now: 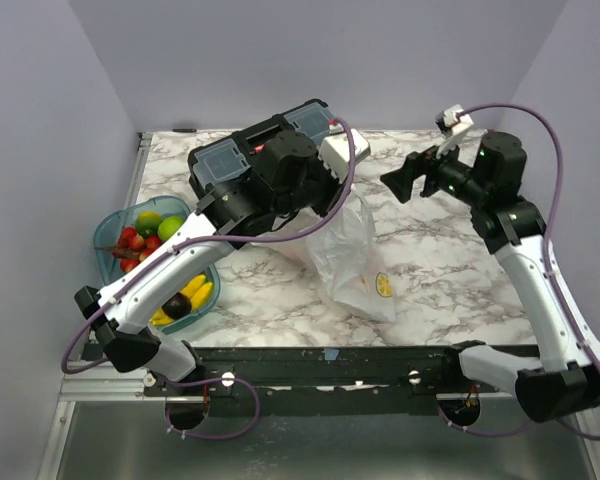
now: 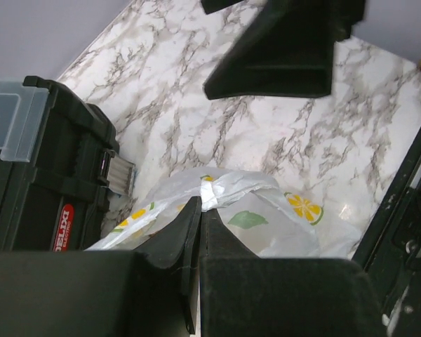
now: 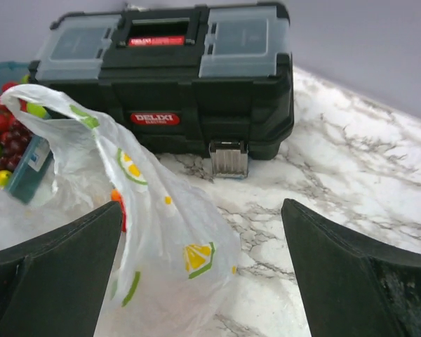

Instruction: Place the fake fruits into the plastic bag and tie a complex knot

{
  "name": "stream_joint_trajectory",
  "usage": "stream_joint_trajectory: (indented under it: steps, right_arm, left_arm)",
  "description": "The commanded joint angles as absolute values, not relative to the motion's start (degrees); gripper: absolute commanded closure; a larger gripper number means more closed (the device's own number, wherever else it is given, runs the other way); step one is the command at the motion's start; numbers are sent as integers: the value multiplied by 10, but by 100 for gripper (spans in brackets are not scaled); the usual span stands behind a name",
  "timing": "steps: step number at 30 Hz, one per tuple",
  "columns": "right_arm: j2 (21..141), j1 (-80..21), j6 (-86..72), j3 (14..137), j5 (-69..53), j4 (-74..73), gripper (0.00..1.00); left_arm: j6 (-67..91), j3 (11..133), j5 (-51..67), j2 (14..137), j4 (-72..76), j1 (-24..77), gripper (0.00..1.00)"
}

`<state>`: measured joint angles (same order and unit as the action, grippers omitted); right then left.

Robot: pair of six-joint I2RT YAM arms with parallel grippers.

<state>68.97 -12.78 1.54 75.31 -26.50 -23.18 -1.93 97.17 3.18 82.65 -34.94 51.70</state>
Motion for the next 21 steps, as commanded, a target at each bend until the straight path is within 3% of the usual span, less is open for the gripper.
stream_joint_trajectory:
  steps: [1,6,10,21]
  right_arm:
    - [565,-129,-28,694,-246,-151,0]
    - [499,-129,-81,617,-347,-83,0]
    - [506,-133,-110,603,-362,-24,0]
    - [562,-310,-7,583,-124,86,0]
  left_arm:
    - [51,1075,4,869,-386,514,100]
    - [87,1151,-35,915,-422,513,100]
    - [119,1190,-67,941,-442,512,100]
    - [183,1227,-91,961,-441,512,100]
